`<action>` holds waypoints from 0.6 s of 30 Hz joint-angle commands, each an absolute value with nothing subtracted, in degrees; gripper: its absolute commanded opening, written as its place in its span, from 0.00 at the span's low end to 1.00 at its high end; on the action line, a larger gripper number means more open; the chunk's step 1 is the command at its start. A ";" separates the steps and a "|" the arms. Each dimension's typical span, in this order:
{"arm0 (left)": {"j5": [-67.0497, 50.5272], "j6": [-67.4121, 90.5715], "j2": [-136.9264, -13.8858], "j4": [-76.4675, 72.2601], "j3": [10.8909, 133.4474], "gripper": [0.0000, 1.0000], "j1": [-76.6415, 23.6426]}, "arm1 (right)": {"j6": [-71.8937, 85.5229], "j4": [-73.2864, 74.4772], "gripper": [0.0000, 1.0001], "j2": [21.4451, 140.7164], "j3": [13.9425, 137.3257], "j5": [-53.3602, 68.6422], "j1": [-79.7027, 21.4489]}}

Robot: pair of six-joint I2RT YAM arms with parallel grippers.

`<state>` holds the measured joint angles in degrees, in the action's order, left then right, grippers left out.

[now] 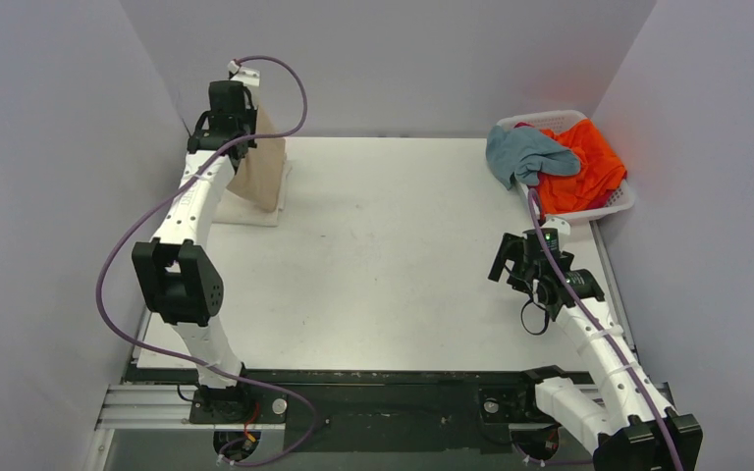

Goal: Fold and stack the t-shirts
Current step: Put the neatly folded tshirt into the corner of the board with the left arm

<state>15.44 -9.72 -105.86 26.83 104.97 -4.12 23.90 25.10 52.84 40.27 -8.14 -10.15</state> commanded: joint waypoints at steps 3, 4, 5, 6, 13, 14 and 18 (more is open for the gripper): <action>22.46 -7.54 -101.78 26.67 109.79 0.00 -9.82 | 23.73 25.10 0.92 51.32 40.49 -7.67 -9.81; 23.23 -7.40 -102.06 26.86 109.82 0.00 -10.83 | 23.77 25.02 0.92 51.28 40.49 -7.52 -9.84; 24.24 -7.04 -102.18 27.10 110.05 0.00 -11.56 | 23.76 24.94 0.92 51.25 40.38 -7.26 -9.84; 24.43 -6.86 -102.60 27.67 110.26 0.00 -11.85 | 23.79 24.76 0.92 51.25 40.32 -7.10 -9.84; 23.58 -6.28 -104.03 27.37 108.18 0.00 -11.72 | 23.82 24.59 0.92 51.26 40.08 -6.62 -9.77; 23.45 -6.57 -104.09 27.05 106.70 0.00 -11.66 | 23.80 24.58 0.92 51.29 40.08 -6.66 -9.81; 23.02 -7.67 -104.65 25.28 103.59 0.00 -10.85 | 23.78 24.77 0.92 51.66 40.44 -7.03 -9.82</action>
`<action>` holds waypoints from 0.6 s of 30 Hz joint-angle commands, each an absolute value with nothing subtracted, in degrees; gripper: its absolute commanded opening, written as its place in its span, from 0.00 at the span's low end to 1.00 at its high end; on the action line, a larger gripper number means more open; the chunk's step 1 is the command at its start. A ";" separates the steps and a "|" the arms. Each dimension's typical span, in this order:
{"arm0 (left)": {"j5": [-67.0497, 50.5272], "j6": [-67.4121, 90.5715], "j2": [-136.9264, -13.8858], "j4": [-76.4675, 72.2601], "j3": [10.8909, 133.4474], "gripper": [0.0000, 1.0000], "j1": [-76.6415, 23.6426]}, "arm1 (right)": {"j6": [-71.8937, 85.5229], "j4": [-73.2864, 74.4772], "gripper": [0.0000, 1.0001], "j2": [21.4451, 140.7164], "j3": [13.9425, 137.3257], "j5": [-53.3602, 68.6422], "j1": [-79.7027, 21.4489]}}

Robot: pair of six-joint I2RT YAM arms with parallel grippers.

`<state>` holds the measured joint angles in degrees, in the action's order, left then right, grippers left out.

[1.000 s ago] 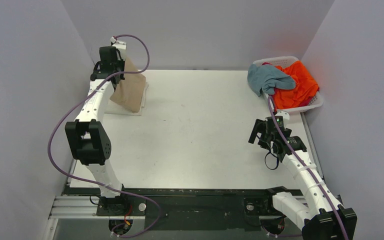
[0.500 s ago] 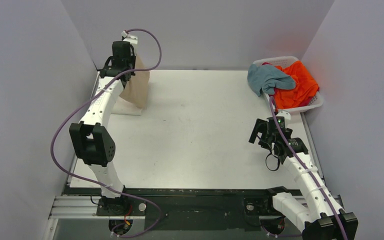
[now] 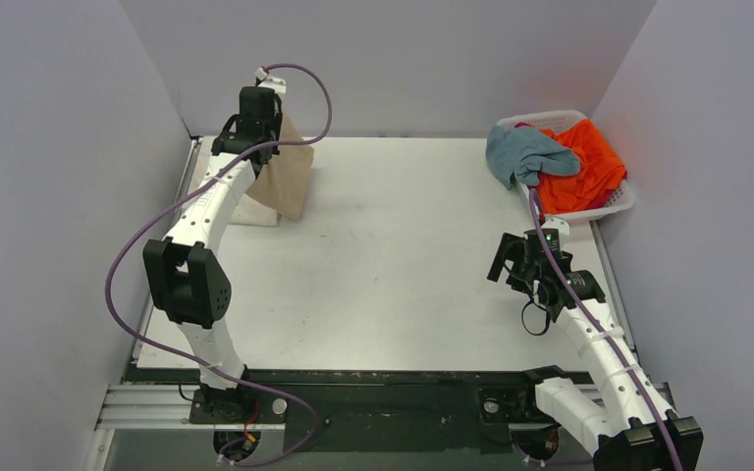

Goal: Fold and stack the t-shirts
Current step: Put the neatly folded tshirt into the corner of the board with the left arm

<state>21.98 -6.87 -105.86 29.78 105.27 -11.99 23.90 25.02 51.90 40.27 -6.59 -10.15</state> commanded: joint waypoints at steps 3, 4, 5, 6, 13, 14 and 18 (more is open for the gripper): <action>22.23 -7.85 -105.55 25.11 103.35 0.00 -9.60 | 23.79 24.98 0.92 51.81 40.60 -7.20 -9.84; 21.97 -7.83 -105.73 25.12 103.49 0.00 -8.84 | 23.79 25.06 0.92 51.84 40.65 -7.32 -9.84; 21.71 -7.74 -106.13 25.13 103.60 0.00 -8.33 | 23.76 25.16 0.92 51.81 40.71 -7.39 -9.84; 21.18 -7.60 -106.45 25.13 103.73 0.00 -7.40 | 23.80 25.24 0.92 51.71 40.70 -7.52 -9.84; 17.51 -8.75 -107.59 22.72 102.79 0.00 -3.35 | 23.80 25.66 0.92 51.77 40.97 -7.82 -9.84; 17.19 -9.28 -108.09 22.07 102.86 0.00 -3.08 | 23.76 25.79 0.92 51.83 41.01 -7.86 -9.84; 16.14 -10.01 -111.33 22.32 105.49 0.00 -1.15 | 23.83 26.34 0.92 51.87 41.28 -8.32 -9.82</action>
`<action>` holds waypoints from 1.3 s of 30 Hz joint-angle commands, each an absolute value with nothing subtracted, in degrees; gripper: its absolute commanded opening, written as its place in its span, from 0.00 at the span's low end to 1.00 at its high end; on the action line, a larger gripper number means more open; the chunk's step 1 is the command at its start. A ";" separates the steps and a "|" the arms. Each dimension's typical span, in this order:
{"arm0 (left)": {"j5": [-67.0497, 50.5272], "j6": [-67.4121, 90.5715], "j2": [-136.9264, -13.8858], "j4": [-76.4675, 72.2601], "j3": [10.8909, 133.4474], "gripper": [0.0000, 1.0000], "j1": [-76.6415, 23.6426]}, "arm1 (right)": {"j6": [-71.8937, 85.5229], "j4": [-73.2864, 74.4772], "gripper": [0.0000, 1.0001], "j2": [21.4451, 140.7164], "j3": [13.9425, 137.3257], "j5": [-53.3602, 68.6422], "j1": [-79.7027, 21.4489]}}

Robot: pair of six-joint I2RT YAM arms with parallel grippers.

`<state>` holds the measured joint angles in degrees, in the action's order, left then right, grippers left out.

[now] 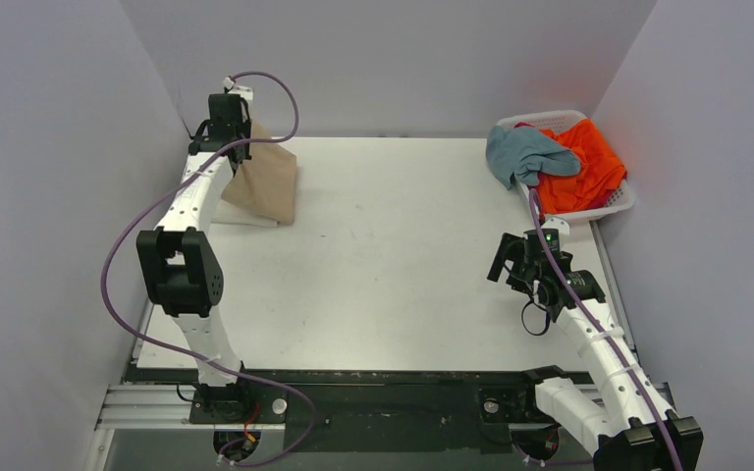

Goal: Fold and stack the t-shirts
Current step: Put the neatly folded tshirt into the corner of the board with the left arm

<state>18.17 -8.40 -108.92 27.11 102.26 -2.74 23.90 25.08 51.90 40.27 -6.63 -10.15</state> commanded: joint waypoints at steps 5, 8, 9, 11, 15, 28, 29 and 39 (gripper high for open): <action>13.68 -10.95 -114.74 21.81 107.06 0.00 2.15 | 23.99 27.33 0.92 52.08 41.64 -9.84 -9.84; 14.22 -11.30 -117.43 21.30 108.51 0.00 3.56 | 24.02 28.06 0.92 52.27 41.82 -10.19 -9.77; 14.18 -10.60 -118.72 21.48 109.06 0.00 4.45 | 24.11 28.23 0.92 52.40 41.94 -10.50 -9.82; 13.41 -9.13 -120.62 22.16 110.54 0.00 5.87 | 24.13 28.74 0.92 52.71 42.23 -11.08 -9.84; 11.87 -6.36 -123.45 22.91 112.23 0.00 8.44 | 24.13 29.70 0.92 53.54 43.09 -11.91 -9.84; 12.14 3.93 -127.65 21.98 111.16 0.43 13.70 | 24.72 29.86 0.92 56.22 44.68 -11.53 -9.89; 14.26 4.51 -127.59 21.62 111.18 0.59 13.79 | 24.66 29.88 0.92 56.15 44.71 -11.52 -9.91; 25.12 16.92 -118.88 34.29 120.90 0.84 13.60 | 26.49 31.48 0.93 52.65 47.77 -12.66 -9.93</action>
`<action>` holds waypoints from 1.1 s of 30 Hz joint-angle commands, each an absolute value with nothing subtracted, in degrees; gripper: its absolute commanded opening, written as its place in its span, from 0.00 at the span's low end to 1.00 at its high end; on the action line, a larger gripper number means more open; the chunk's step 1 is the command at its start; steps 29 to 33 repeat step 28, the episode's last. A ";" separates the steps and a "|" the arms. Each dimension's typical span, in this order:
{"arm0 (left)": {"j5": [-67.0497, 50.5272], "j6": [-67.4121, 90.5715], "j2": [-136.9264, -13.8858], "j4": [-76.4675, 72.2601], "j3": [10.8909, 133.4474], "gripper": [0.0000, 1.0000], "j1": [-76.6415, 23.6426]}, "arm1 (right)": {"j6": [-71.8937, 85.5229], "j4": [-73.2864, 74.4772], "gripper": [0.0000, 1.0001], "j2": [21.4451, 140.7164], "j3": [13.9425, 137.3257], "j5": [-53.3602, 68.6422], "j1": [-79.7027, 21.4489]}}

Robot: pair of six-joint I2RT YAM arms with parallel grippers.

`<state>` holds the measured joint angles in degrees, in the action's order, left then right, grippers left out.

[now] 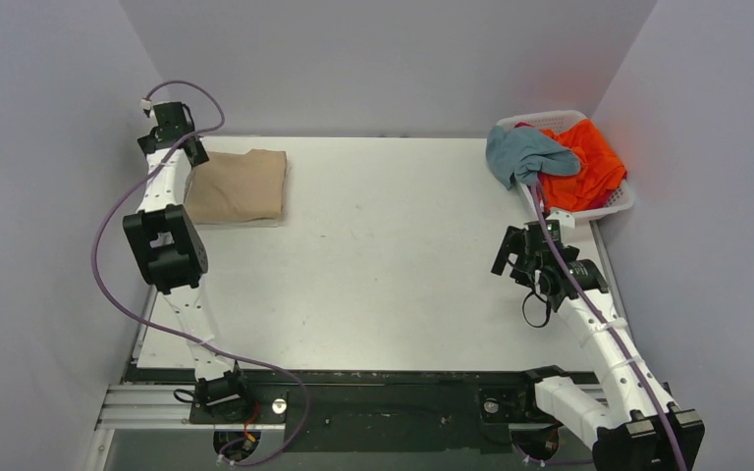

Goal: Fold and stack the t-shirts
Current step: Put the neatly folded tshirt into the corner of the board with the left arm, then reset both arms

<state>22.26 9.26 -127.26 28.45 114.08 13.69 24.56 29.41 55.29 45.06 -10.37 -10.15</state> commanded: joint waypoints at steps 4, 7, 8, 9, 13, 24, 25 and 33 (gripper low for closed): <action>17.45 23.99 -107.53 38.08 113.29 0.86 12.52 | 28.05 31.46 0.95 50.13 47.58 -11.87 -9.93; 18.39 29.13 -94.40 37.27 97.52 0.87 9.07 | 29.10 31.19 0.95 47.94 46.70 -10.92 -9.89; 19.28 31.80 -91.36 36.87 93.98 0.88 6.62 | 29.47 31.02 0.95 46.99 46.06 -10.35 -9.92; 19.01 33.17 -85.37 35.54 86.23 0.88 5.11 | 29.68 30.63 0.95 46.56 45.71 -9.77 -9.93; 13.88 42.32 -68.16 25.70 61.33 0.88 -6.98 | 30.17 29.26 0.95 43.76 42.21 -8.73 -9.93; 25.82 50.41 -48.84 38.03 42.37 0.90 -23.42 | 30.80 25.30 0.94 37.42 32.74 -9.47 -10.02; 25.59 50.52 -48.19 38.00 41.93 0.90 -23.61 | 31.01 25.04 0.94 37.03 32.05 -9.53 -10.02; 25.43 50.58 -45.42 37.77 41.43 0.90 -23.64 | 31.22 24.19 0.94 35.32 31.59 -9.82 -10.01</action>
